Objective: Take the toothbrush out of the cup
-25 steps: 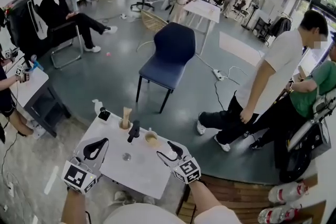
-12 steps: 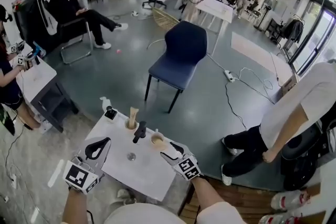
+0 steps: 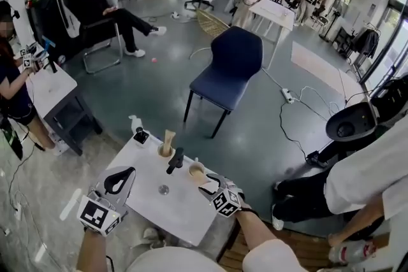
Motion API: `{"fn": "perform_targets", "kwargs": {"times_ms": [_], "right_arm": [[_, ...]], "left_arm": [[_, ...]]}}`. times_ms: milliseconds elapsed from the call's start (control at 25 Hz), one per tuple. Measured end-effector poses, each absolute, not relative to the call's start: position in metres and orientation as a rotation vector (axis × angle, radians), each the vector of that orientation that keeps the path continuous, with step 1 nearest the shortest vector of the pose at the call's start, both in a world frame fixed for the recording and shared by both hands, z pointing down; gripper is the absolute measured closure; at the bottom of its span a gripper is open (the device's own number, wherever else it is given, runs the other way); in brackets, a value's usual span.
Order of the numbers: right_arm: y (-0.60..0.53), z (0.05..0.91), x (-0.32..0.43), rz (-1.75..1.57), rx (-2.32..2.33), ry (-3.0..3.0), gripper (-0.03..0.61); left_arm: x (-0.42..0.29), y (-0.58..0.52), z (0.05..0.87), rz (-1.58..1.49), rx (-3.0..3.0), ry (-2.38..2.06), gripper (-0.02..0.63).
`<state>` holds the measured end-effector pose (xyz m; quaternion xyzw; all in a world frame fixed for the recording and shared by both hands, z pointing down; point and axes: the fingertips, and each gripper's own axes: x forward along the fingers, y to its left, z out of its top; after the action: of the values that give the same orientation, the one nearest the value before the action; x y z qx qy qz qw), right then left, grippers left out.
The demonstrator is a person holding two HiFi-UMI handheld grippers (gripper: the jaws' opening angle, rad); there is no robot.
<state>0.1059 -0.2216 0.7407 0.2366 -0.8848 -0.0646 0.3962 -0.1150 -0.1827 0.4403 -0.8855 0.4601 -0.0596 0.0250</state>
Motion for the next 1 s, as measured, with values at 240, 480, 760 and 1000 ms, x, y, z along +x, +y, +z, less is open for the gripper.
{"fn": "perform_targets", "kwargs": {"times_ms": [240, 480, 760, 1000], "right_arm": [[-0.23, 0.766, 0.108, -0.261, 0.482, -2.144, 0.348], [-0.236, 0.791, 0.108, -0.356, 0.384, -2.065, 0.362], [-0.246, 0.811, 0.108, -0.4, 0.32, -2.011, 0.379], [-0.252, 0.82, 0.106, -0.42, 0.286, -2.0, 0.396]], "left_arm": [[-0.123, -0.18, 0.44, -0.198, -2.718, 1.469, 0.607], [-0.132, -0.177, 0.446, -0.213, -2.697, 1.503, 0.607], [-0.139, -0.175, 0.447, -0.237, -2.679, 1.548, 0.607], [-0.147, -0.173, 0.45, -0.259, -2.663, 1.584, 0.607]]}}
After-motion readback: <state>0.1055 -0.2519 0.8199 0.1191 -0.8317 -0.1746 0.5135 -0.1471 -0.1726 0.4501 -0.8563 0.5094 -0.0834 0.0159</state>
